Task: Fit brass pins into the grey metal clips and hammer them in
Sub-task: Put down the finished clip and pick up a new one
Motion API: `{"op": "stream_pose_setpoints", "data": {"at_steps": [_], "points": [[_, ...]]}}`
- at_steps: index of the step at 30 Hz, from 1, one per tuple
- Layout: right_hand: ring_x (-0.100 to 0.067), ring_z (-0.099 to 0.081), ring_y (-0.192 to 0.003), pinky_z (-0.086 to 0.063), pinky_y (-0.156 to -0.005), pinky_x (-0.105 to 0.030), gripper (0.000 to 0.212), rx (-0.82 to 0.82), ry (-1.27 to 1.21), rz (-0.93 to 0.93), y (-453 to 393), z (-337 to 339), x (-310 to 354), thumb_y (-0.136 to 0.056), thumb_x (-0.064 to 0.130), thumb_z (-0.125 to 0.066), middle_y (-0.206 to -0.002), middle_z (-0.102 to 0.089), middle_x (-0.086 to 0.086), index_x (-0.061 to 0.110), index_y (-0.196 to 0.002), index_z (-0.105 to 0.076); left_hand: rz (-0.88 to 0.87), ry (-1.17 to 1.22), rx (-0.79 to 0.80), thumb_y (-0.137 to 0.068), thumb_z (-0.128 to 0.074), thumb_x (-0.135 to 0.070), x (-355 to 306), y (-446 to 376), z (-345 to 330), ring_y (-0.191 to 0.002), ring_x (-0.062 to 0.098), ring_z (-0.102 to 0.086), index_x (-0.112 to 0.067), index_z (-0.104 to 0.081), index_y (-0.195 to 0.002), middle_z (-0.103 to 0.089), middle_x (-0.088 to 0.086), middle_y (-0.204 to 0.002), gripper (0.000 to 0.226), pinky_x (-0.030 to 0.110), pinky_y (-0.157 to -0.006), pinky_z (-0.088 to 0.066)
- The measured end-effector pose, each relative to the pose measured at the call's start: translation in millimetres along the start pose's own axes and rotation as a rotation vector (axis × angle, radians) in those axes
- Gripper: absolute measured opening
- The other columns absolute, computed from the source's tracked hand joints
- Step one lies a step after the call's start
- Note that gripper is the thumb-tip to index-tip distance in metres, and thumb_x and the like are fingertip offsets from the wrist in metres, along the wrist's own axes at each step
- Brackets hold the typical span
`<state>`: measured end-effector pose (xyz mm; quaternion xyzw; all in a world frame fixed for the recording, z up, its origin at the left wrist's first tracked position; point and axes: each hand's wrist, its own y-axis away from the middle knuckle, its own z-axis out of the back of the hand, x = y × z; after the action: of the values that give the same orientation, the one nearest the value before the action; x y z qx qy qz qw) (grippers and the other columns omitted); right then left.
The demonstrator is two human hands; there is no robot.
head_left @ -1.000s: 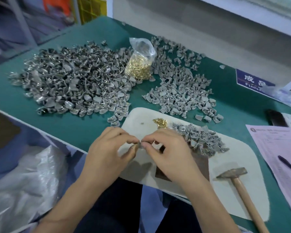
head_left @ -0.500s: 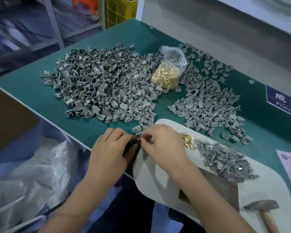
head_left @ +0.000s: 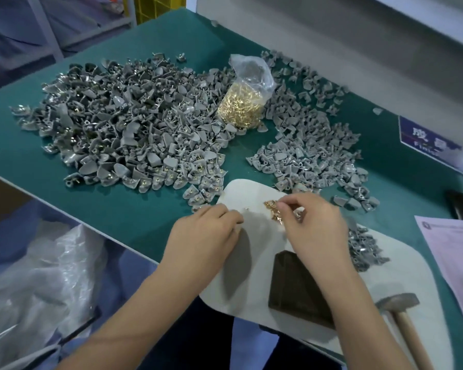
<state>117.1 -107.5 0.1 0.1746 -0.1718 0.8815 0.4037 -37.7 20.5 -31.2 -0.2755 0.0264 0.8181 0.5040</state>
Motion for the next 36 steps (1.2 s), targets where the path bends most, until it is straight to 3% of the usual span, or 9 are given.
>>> {"op": "stream_pose_setpoints", "data": {"at_steps": [4,9,15,19,21,23,27,32,36], "points": [[0.0,-0.06,-0.081,-0.048,-0.072,-0.026,0.009,-0.026,-0.12,-0.023,19,-1,-5,-0.093,0.026,-0.071,-0.09,-0.07,0.021,0.033,-0.091,-0.075,0.131,-0.154,0.065,-0.102,-0.048,-0.039,-11,-32,-15,-0.121,0.015,-0.05,-0.033,-0.054,-0.133,-0.056,-0.009,-0.125,0.032,0.034,-0.075,-0.049],[-0.006,-0.061,-0.081,-0.043,-0.071,-0.017,0.01,-0.209,-0.305,-0.023,45,6,-14,-0.093,0.021,-0.073,-0.09,-0.07,0.018,0.031,-0.092,-0.075,0.175,-0.253,0.134,-0.105,-0.047,-0.035,-14,-55,-25,-0.106,0.016,-0.047,-0.029,-0.068,-0.107,-0.059,-0.006,-0.104,0.022,0.031,-0.061,-0.039],[-0.005,-0.066,-0.089,-0.044,-0.075,-0.01,0.013,-0.307,-0.405,-0.013,72,25,-34,-0.093,0.023,-0.07,-0.094,-0.07,0.018,0.036,-0.093,-0.072,0.061,-0.368,0.172,-0.107,-0.042,-0.028,-20,-41,-28,-0.117,0.015,-0.041,-0.027,-0.051,-0.12,-0.046,-0.008,-0.118,0.015,0.027,-0.064,-0.039],[-0.007,-0.069,-0.098,-0.047,-0.083,-0.01,0.017,-0.297,-0.551,-0.042,91,35,-44,-0.091,0.024,-0.073,-0.101,-0.073,0.016,0.039,-0.097,-0.074,-0.001,0.258,0.107,-0.103,-0.045,-0.036,-55,-23,-6,-0.098,0.003,-0.049,-0.035,-0.055,-0.101,-0.056,-0.019,-0.101,0.01,0.024,-0.069,-0.035],[-0.013,-0.071,-0.099,-0.055,-0.081,-0.021,0.017,-0.246,-0.667,-0.064,100,38,-48,-0.09,0.03,-0.074,-0.106,-0.075,0.009,0.038,-0.105,-0.076,-0.019,0.67,0.242,-0.101,-0.052,-0.035,-82,-16,-1,-0.092,0.004,-0.058,-0.036,-0.058,-0.098,-0.065,-0.016,-0.095,0.007,0.023,-0.074,-0.044],[-0.017,-0.071,-0.089,-0.06,-0.071,-0.034,0.02,-0.224,-0.721,-0.05,107,41,-54,-0.089,0.034,-0.074,-0.106,-0.074,0.005,0.037,-0.109,-0.077,-0.021,0.845,0.343,-0.098,-0.06,-0.029,-99,-11,-1,-0.096,0.009,-0.064,-0.034,-0.062,-0.098,-0.069,-0.012,-0.096,0.005,0.029,-0.082,-0.051],[-0.022,-0.069,-0.08,-0.056,-0.065,-0.039,0.018,-0.213,-0.798,-0.057,117,43,-67,-0.088,0.032,-0.074,-0.102,-0.074,-0.002,0.03,-0.105,-0.08,0.06,0.925,0.434,-0.092,-0.07,-0.029,-110,-12,-9,-0.085,0.004,-0.066,-0.038,-0.059,-0.102,-0.072,-0.009,-0.09,0.017,0.033,-0.077,-0.048],[-0.018,-0.063,-0.072,-0.051,-0.064,-0.026,0.012,-0.178,-0.847,-0.067,122,49,-80,-0.086,0.03,-0.074,-0.093,-0.072,-0.001,0.027,-0.098,-0.078,0.007,0.903,0.528,-0.085,-0.076,-0.031,-119,-20,-14,-0.072,0.004,-0.065,-0.032,-0.063,-0.093,-0.073,-0.003,-0.083,0.015,0.018,-0.065,-0.045],[-0.016,-0.06,-0.069,-0.048,-0.063,-0.024,0.009,-0.12,-0.911,-0.084,126,57,-96,-0.085,0.032,-0.073,-0.081,-0.067,0.001,0.024,-0.091,-0.073,0.008,0.886,0.632,-0.086,-0.078,-0.031,-130,-27,-19,-0.068,0.024,-0.068,-0.03,-0.067,-0.091,-0.075,0.0,-0.083,0.012,0.032,-0.064,-0.053]]}}
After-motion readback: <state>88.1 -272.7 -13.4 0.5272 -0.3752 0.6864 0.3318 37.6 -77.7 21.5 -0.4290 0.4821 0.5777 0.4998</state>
